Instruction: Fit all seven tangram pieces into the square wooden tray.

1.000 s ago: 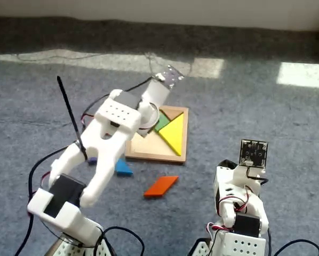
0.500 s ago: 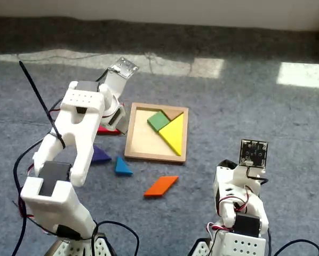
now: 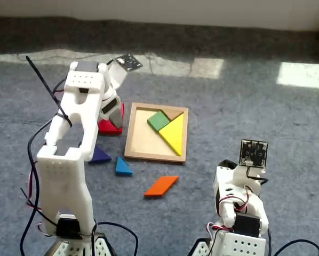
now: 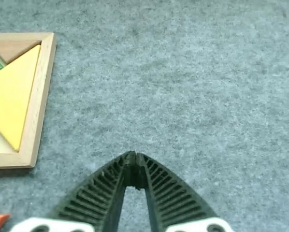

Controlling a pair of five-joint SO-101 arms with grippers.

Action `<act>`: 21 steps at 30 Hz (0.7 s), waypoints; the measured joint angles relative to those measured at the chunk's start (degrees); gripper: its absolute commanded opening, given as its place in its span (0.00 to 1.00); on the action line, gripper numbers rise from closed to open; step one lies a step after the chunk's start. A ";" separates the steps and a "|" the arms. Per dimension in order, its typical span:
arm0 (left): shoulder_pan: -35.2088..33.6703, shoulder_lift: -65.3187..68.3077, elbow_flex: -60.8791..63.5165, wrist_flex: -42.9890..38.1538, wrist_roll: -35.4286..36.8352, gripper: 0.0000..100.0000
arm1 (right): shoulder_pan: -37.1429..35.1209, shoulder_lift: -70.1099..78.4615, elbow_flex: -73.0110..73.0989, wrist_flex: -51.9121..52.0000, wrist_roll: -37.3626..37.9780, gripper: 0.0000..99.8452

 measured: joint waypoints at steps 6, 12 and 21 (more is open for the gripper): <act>0.00 3.16 -2.37 0.35 -0.53 0.28 | 0.00 0.00 0.00 0.00 0.00 0.01; 0.00 5.80 -3.87 0.44 -0.62 0.28 | 0.00 0.00 0.00 0.00 0.00 0.01; -0.09 7.30 -4.66 0.53 -0.53 0.24 | 0.00 0.00 0.00 0.00 0.00 0.01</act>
